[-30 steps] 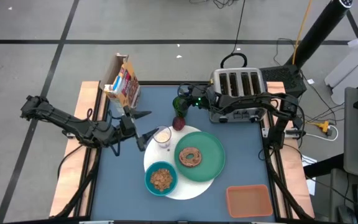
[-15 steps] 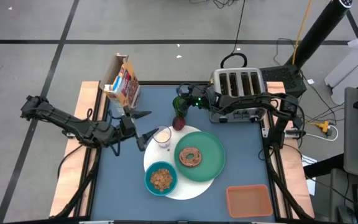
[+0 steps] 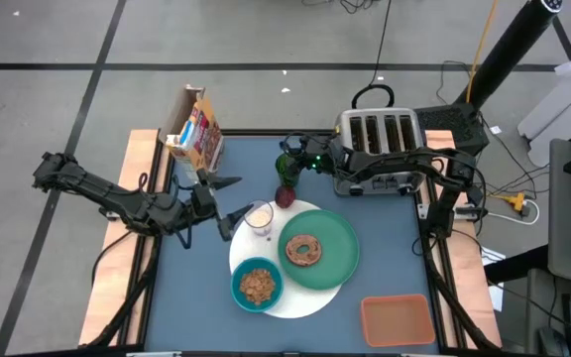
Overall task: Arrange a breakfast setting
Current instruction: Put the blue patterned spoon from the green cup on the table to the left of the white tablemat
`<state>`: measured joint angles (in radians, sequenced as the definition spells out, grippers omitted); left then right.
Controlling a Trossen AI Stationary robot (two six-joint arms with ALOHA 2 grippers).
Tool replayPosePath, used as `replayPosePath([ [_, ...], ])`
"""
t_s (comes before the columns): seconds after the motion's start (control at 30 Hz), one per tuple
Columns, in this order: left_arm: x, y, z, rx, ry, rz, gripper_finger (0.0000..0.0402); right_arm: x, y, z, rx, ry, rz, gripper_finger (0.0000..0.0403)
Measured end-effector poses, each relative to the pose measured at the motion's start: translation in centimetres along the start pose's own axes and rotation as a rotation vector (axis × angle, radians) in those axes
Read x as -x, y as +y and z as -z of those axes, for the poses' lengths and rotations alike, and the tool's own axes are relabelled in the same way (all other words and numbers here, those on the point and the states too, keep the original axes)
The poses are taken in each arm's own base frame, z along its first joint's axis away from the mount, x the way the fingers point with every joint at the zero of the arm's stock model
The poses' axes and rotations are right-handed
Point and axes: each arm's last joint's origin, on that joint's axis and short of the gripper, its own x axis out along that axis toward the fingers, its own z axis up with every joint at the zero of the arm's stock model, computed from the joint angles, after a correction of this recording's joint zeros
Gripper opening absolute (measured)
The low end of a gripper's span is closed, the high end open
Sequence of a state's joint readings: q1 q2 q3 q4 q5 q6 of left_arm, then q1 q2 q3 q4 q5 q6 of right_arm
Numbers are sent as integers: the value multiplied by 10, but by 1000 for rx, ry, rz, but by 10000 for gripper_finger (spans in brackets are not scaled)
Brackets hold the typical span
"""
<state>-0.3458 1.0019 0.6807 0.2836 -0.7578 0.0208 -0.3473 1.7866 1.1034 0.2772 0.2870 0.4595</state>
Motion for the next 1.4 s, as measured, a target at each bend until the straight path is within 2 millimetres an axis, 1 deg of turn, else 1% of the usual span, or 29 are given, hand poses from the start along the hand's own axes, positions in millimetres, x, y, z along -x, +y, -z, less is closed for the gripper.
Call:
replayPosePath([
  [0.37,0,0,0,-2,2,0,372,0,0,-1,-2,-8,-6,1],
  [0.57,0,0,0,-2,2,0,372,9,3,-12,11,-45,-26,0],
  [0.73,0,0,0,2,2,0,372,25,6,-28,2,-97,-51,0],
  [0.97,0,0,0,4,2,0,372,52,9,-52,-18,-182,-92,0],
  [1.1,0,0,0,22,2,0,372,69,12,-65,-35,-222,-161,0],
  [1.27,0,0,-1,34,-9,0,372,85,16,-77,-57,-251,-272,0],
  [1.4,-7,-4,1,48,-23,-8,372,91,21,-78,-80,-248,-332,0],
])
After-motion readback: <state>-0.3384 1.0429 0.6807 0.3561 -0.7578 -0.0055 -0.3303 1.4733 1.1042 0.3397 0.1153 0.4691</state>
